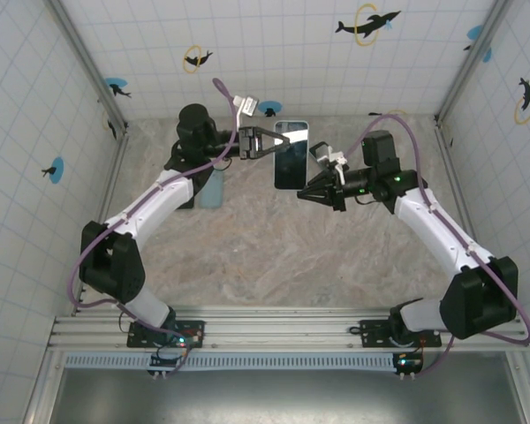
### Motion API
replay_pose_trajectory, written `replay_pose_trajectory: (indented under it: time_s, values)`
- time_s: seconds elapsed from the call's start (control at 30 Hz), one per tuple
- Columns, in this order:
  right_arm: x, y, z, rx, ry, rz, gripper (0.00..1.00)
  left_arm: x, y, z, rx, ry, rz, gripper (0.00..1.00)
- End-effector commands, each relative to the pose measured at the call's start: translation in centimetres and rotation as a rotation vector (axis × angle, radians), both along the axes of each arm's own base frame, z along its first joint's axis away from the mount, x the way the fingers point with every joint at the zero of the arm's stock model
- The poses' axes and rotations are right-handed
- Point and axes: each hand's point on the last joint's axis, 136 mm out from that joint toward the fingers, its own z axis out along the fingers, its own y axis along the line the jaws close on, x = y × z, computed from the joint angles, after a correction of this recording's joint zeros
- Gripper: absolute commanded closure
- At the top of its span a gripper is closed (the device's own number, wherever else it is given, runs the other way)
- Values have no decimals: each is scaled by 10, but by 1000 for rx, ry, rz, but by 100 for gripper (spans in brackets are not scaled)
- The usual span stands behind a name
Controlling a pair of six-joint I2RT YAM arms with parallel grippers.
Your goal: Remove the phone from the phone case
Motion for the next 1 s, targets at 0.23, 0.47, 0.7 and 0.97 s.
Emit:
replay_pose_trajectory:
  time_s: [0.23,0.47,0.7,0.97]
  values:
    - [27,-1,30,49,-153,-123,89,-29,-12,26,-21,0,-111,100]
    - [13,-1,53,213,-117,-111,72,-16,-15,28,-25,-29,-46,100]
    - [14,-2,64,271,-88,-134,67,-16,-14,26,-26,-28,-40,100]
    - [18,-6,70,443,147,-235,63,11,-8,35,-67,-8,181,100]
